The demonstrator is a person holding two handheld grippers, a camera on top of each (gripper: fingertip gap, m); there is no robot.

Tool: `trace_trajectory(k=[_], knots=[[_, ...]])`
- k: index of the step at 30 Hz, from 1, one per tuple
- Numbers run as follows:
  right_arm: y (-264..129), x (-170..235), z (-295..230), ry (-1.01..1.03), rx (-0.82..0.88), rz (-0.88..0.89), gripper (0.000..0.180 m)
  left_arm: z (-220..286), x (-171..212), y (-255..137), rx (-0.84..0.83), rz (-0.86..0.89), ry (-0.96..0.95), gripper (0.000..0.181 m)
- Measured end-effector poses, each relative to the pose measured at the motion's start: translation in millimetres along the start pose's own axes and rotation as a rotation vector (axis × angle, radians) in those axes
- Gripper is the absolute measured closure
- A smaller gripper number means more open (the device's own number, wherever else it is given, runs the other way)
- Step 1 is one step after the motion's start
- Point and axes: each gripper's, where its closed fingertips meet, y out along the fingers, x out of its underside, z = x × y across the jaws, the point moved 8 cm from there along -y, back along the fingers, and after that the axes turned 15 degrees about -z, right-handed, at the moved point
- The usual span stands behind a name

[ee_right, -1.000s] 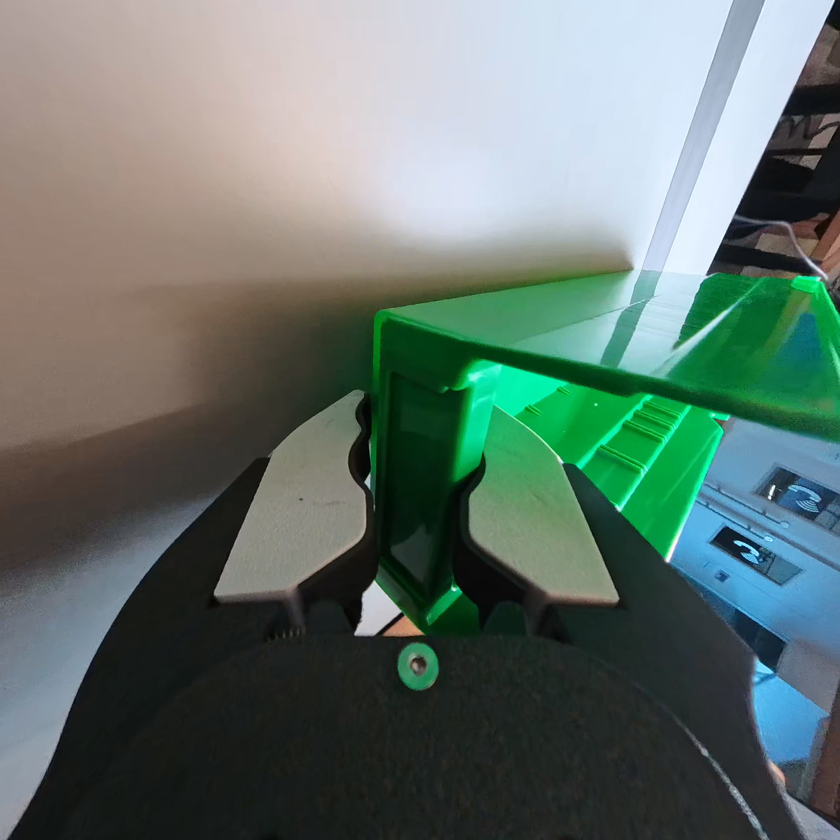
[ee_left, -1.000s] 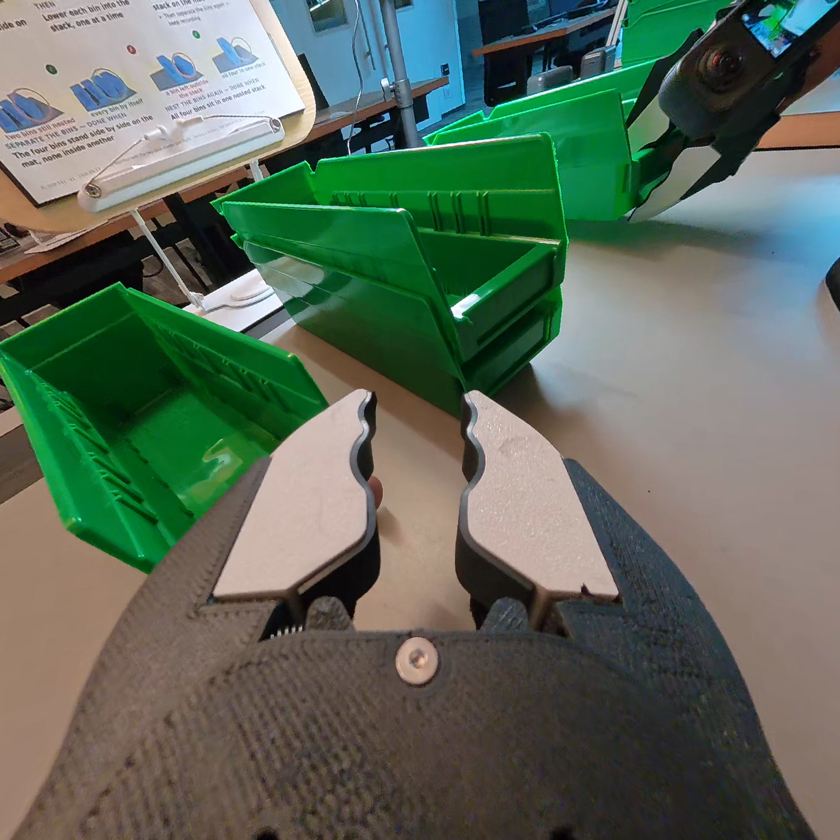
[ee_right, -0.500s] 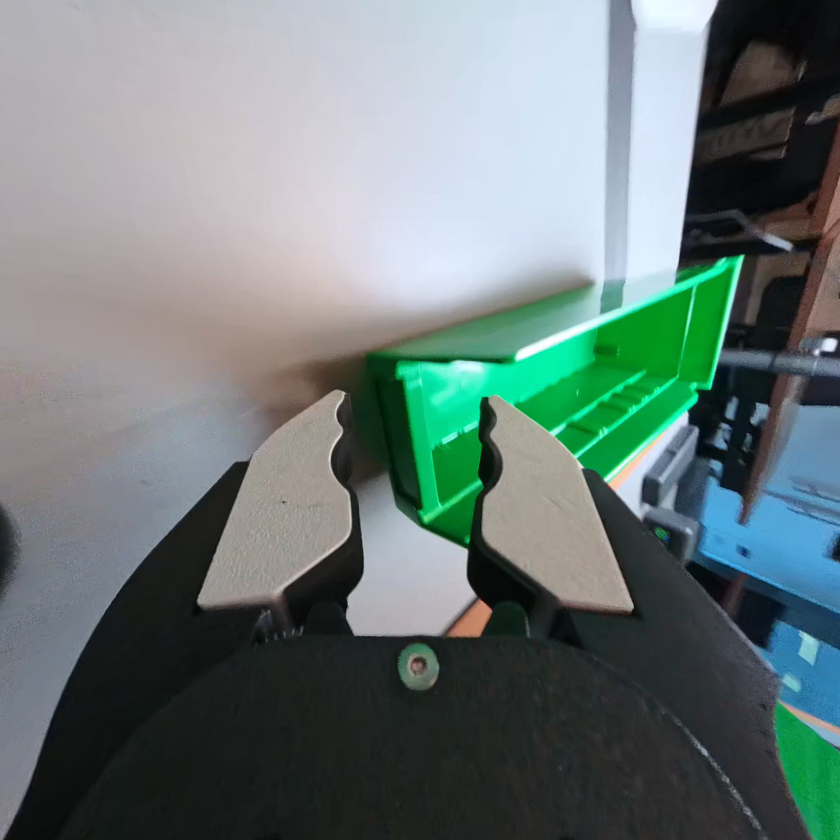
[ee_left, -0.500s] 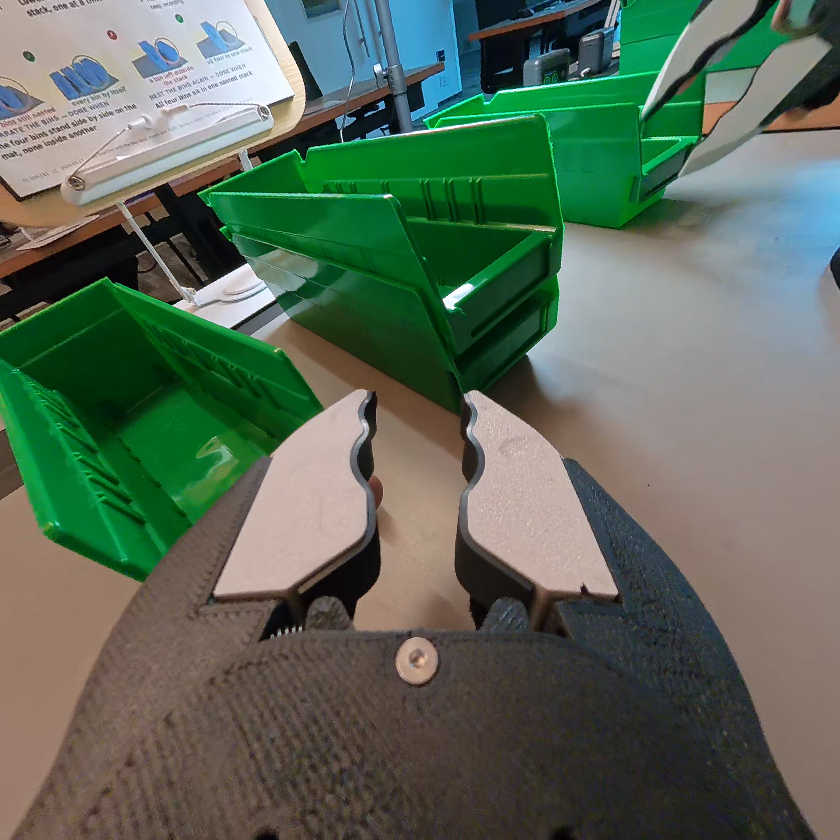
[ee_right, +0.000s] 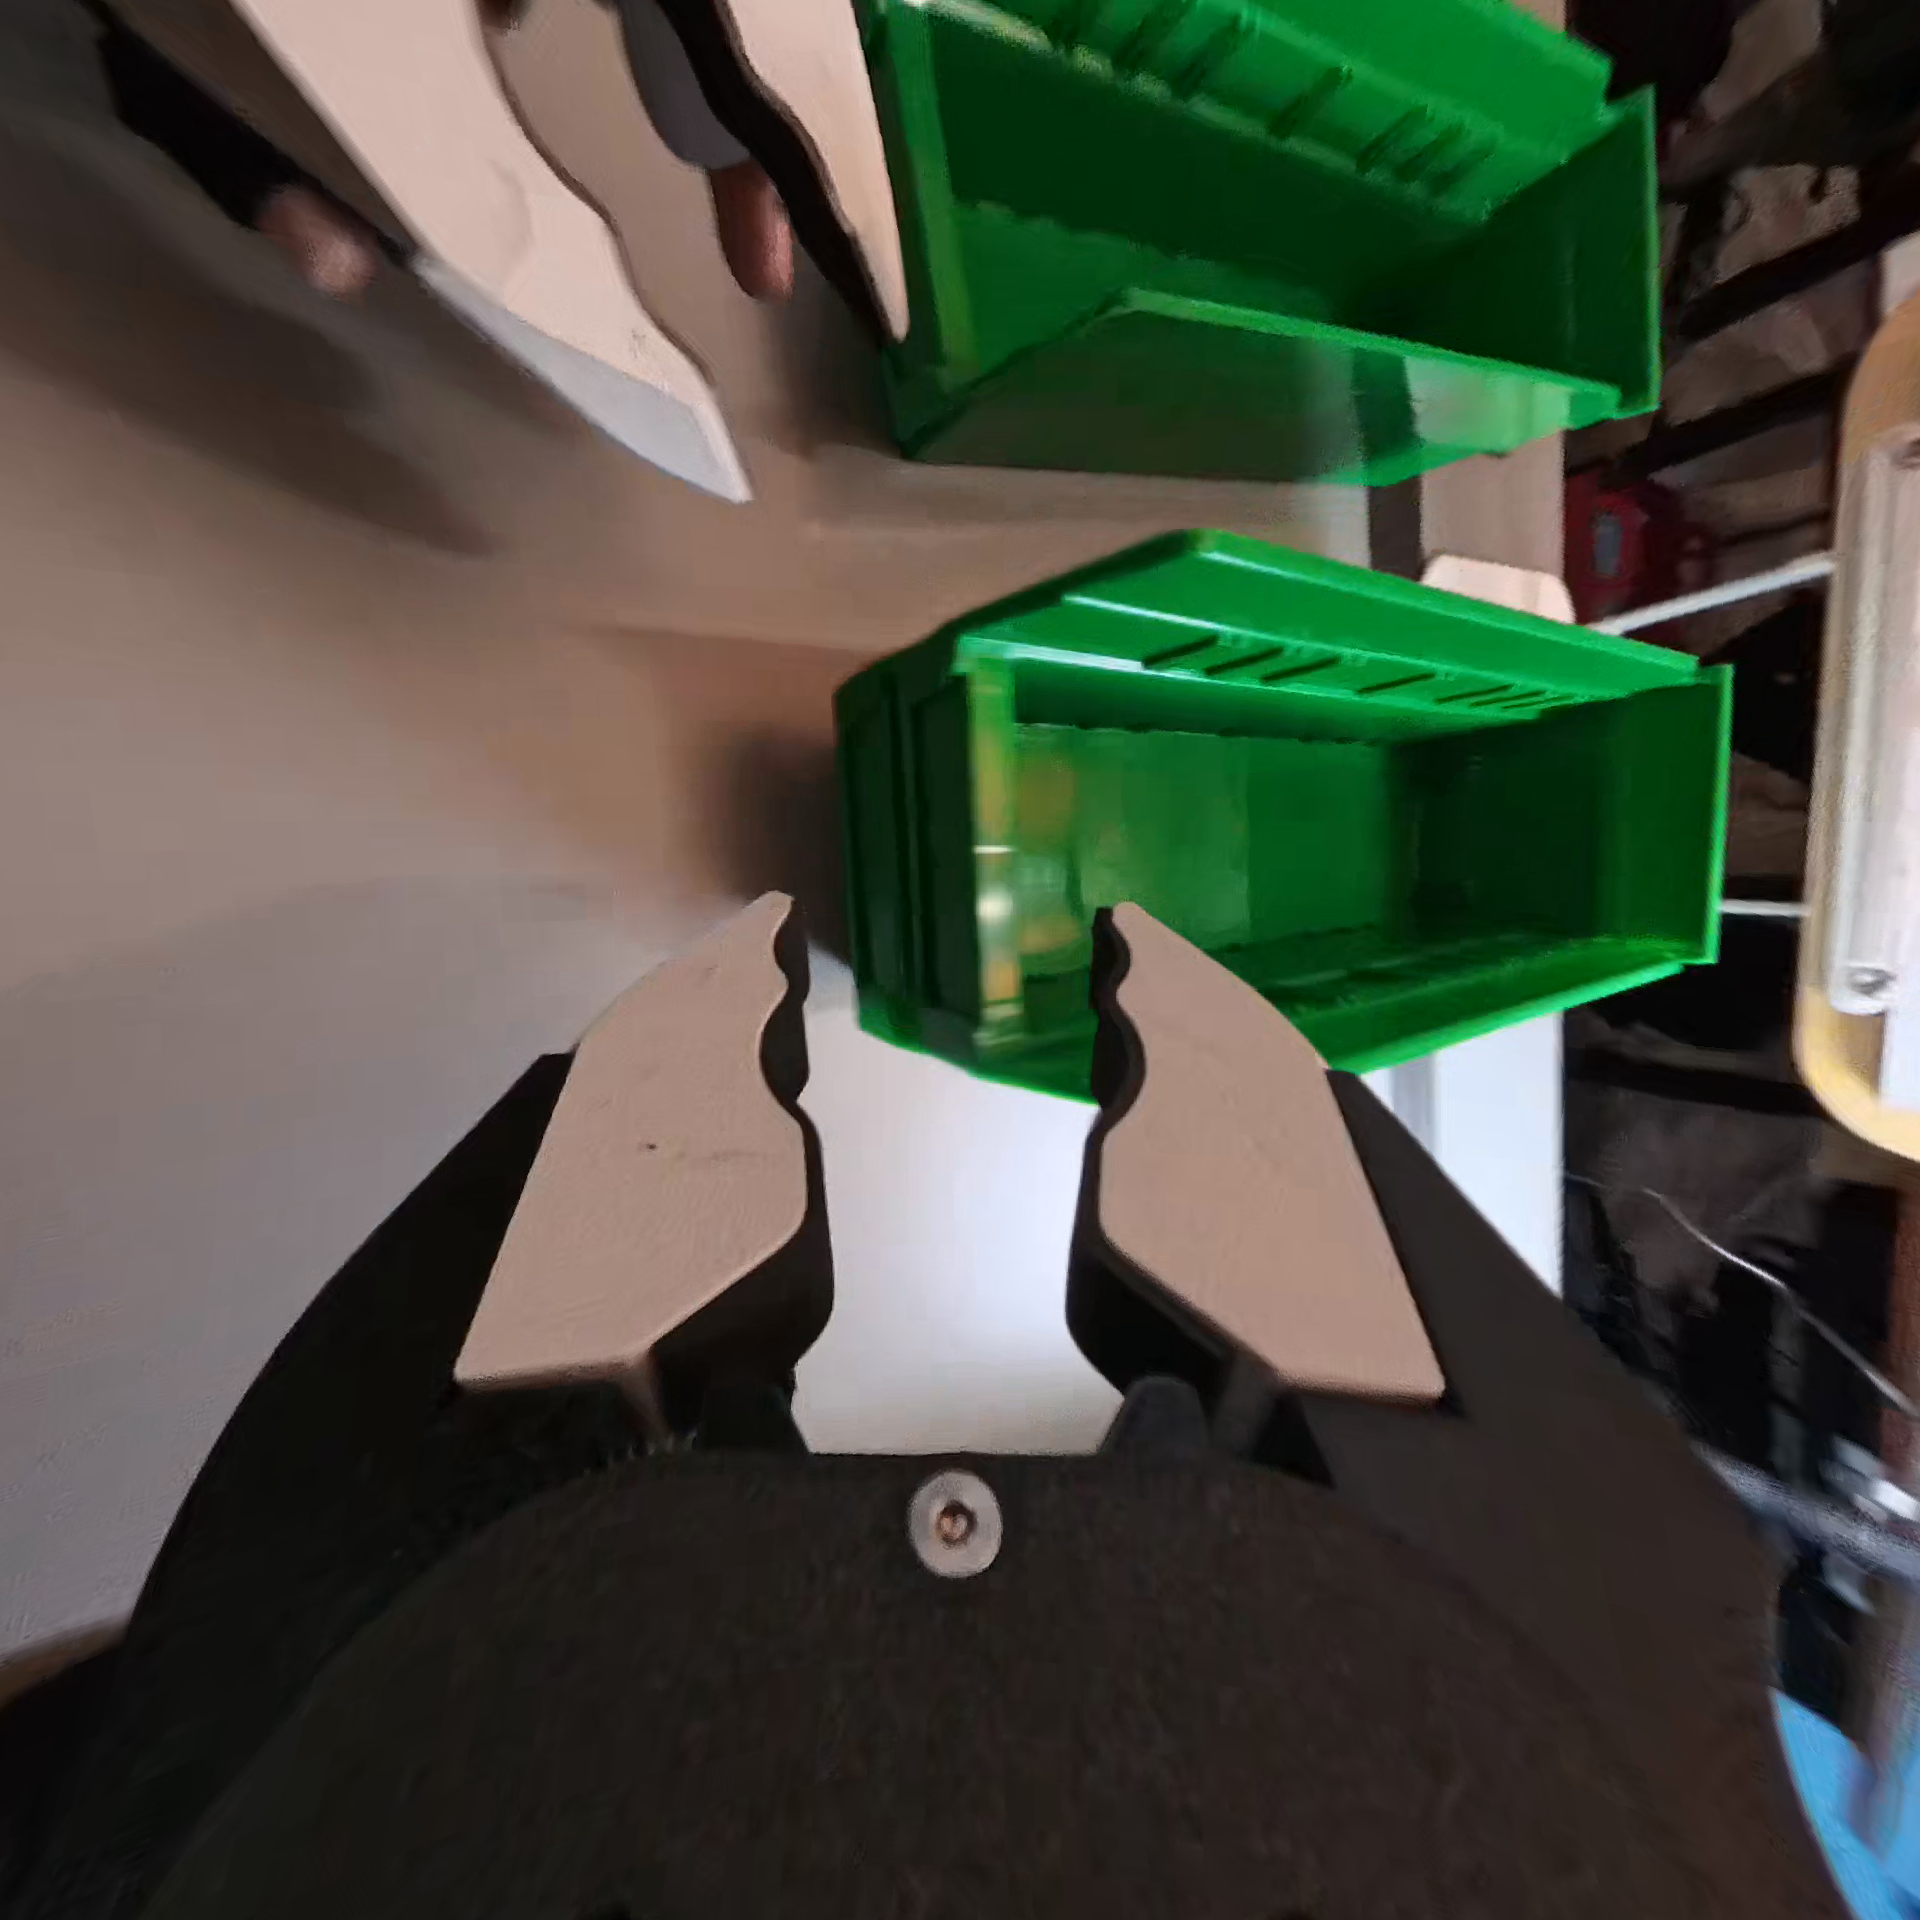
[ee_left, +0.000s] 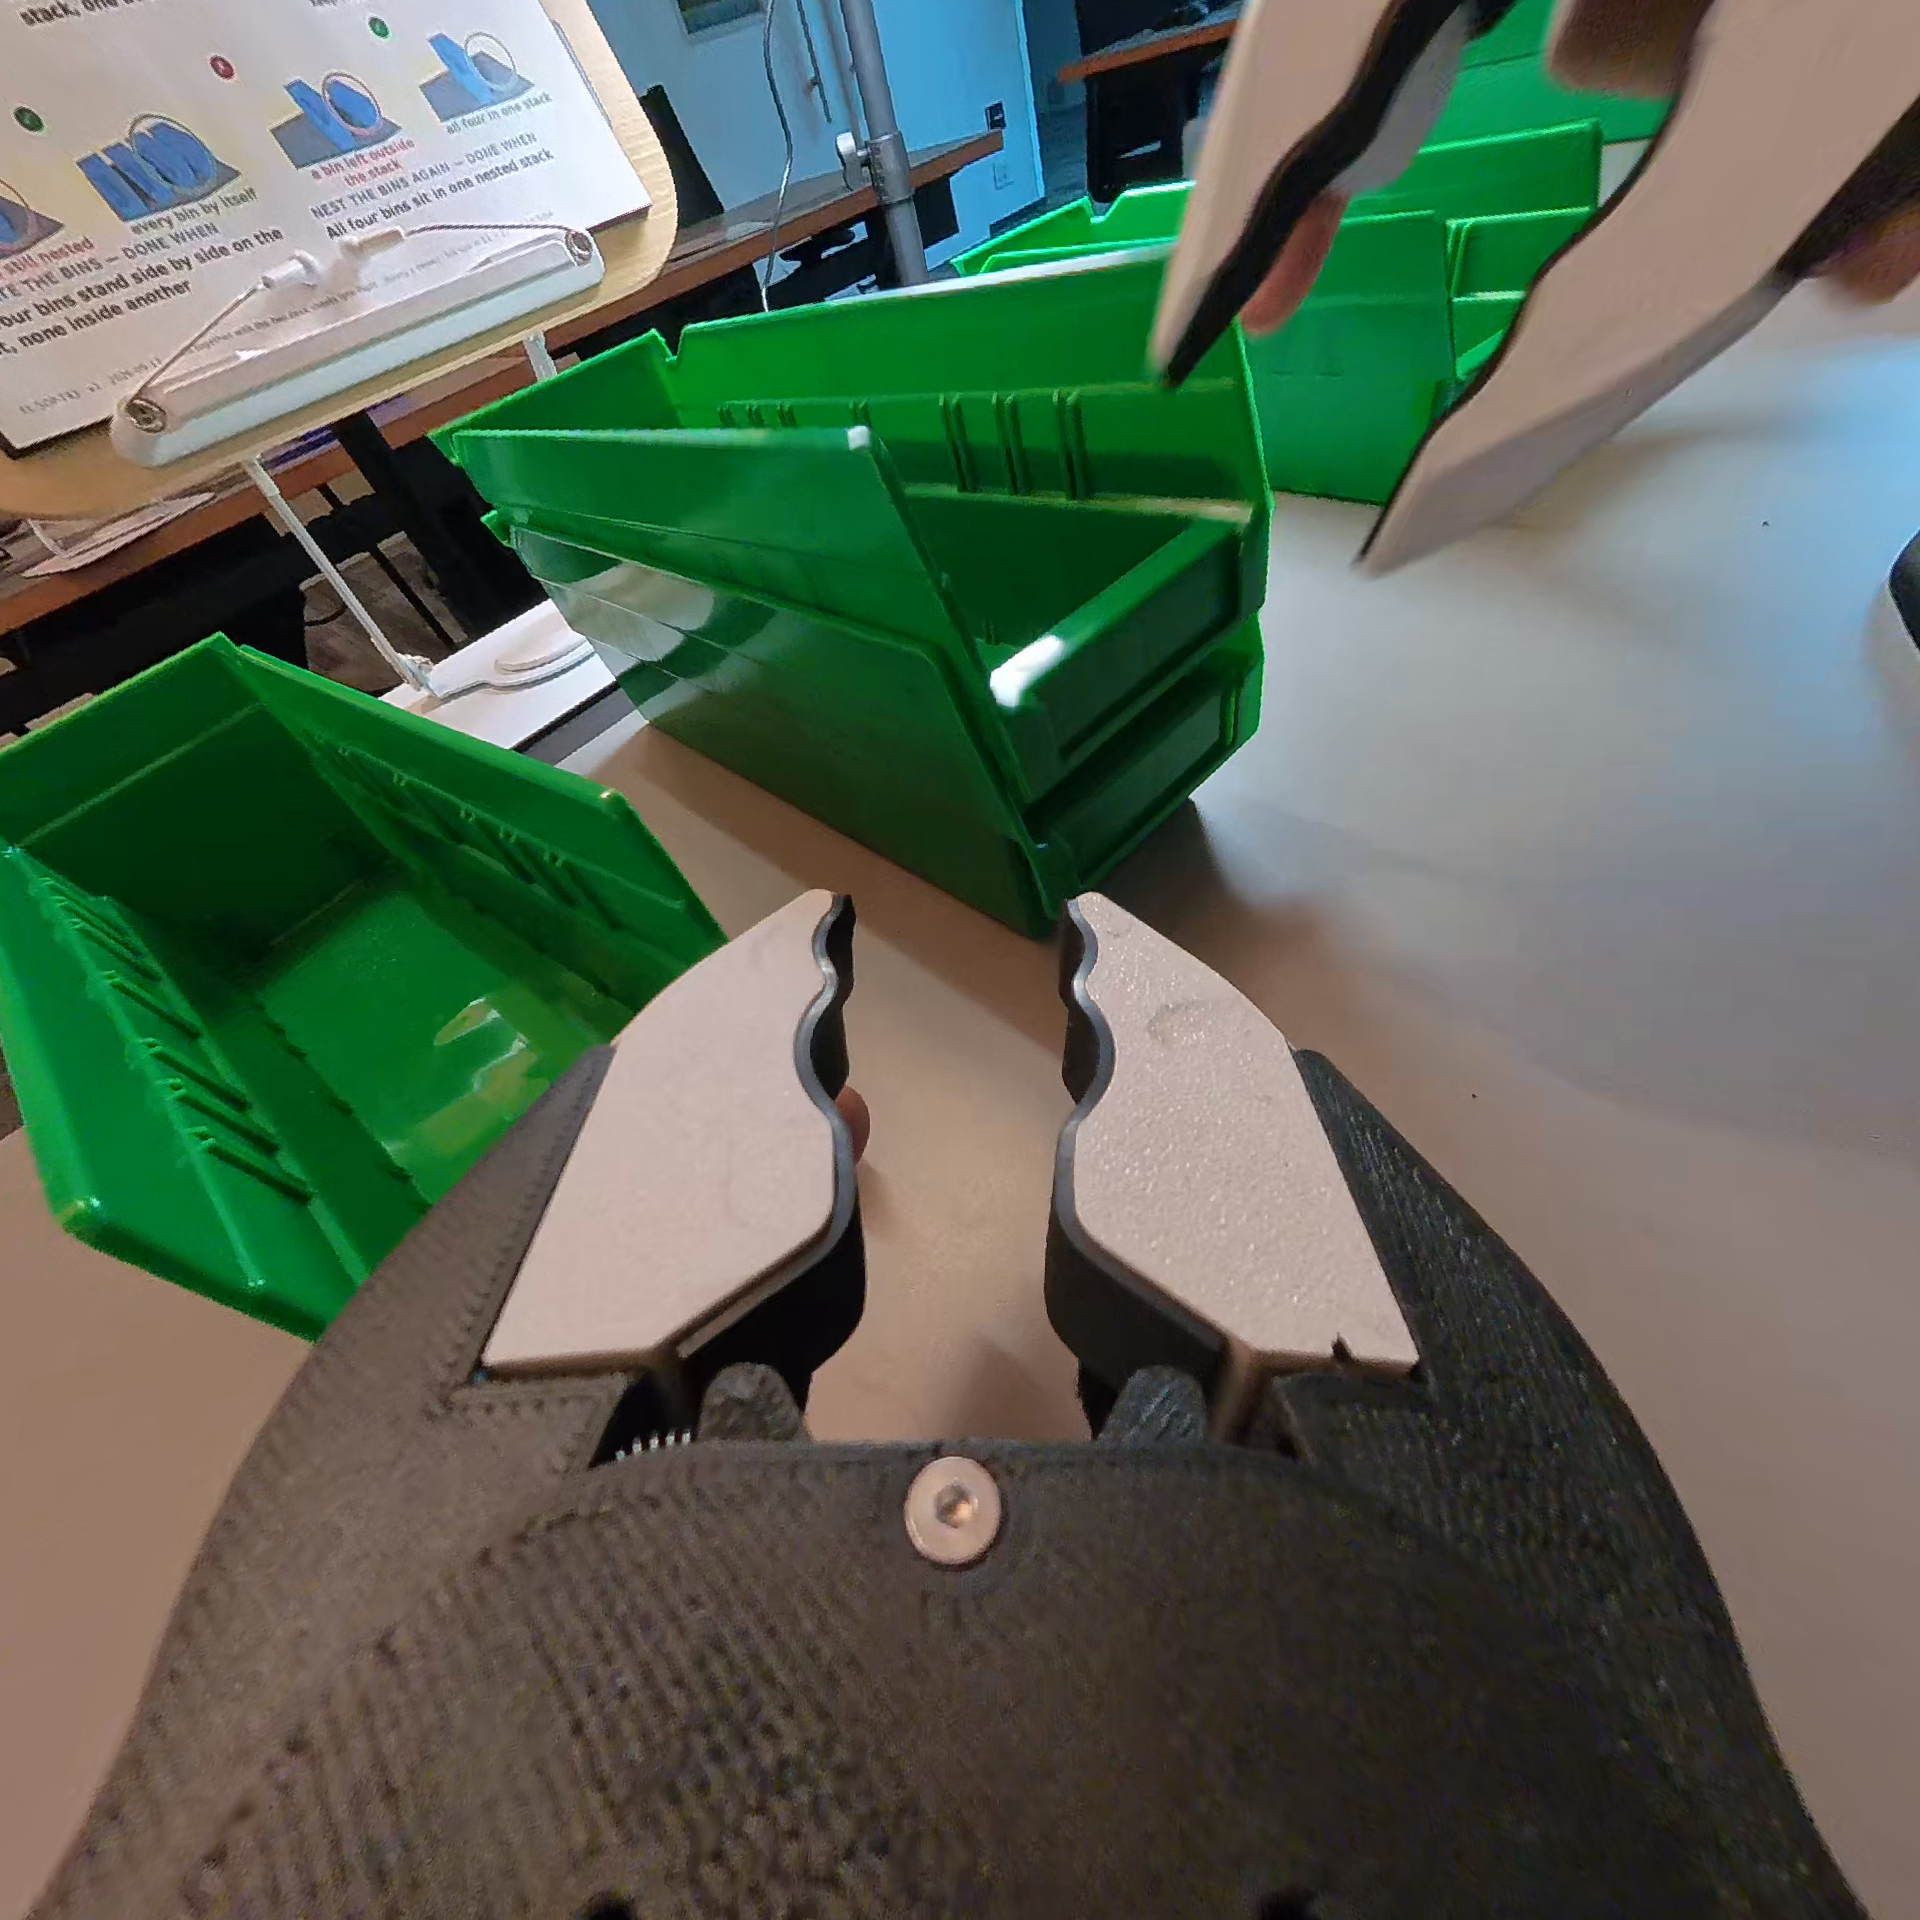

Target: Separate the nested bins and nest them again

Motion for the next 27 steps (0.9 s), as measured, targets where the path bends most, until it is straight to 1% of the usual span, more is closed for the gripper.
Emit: trace_trajectory(k=[2,3,4,6,9,13,15,17,20,21,23,27], knots=[[15.6,-12.4,2.3,-0.037,0.058,-0.080,0.131,0.2,-0.4,-1.4,0.001,0.006,0.002,0.143],[21.1,-18.0,2.1,-0.048,0.073,-0.093,0.131,0.5,-0.6,-1.8,0.004,0.007,0.000,0.143],[23.6,-23.6,1.9,-0.055,0.102,-0.078,0.137,0.7,-0.8,-1.9,0.007,0.007,-0.001,0.143],[23.5,-31.4,1.7,-0.067,0.153,-0.083,0.141,1.3,-0.9,-1.7,0.007,0.006,0.002,0.143],[21.1,-41.8,3.0,-0.065,0.183,-0.088,0.141,0.7,-0.7,0.9,0.014,-0.001,-0.005,0.143],[19.0,-66.9,-0.9,-0.127,0.253,-0.021,0.142,-0.1,0.7,4.7,0.024,-0.016,-0.024,0.143],[26.6,-80.8,-7.1,-0.151,0.236,-0.026,0.140,-0.1,1.5,4.0,0.018,-0.018,-0.025,0.143],[44.5,-88.4,-9.6,-0.167,0.211,-0.101,0.134,-0.6,1.8,3.4,0.014,-0.019,-0.027,0.142],[66.0,-80.4,2.4,-0.152,0.246,-0.220,0.139,-6.9,3.5,2.3,0.001,-0.032,-0.051,0.143],[66.9,-75.2,3.5,-0.145,0.229,-0.215,0.141,-8.3,3.3,1.2,-0.007,-0.023,-0.048,0.143],[63.3,-61.2,5.0,-0.114,0.194,-0.229,0.144,-9.5,1.8,-1.3,0.001,-0.009,-0.056,0.143],[51.2,-28.6,7.0,-0.124,0.176,-0.305,0.146,-7.6,1.6,1.8,0.016,-0.014,-0.051,0.143]])
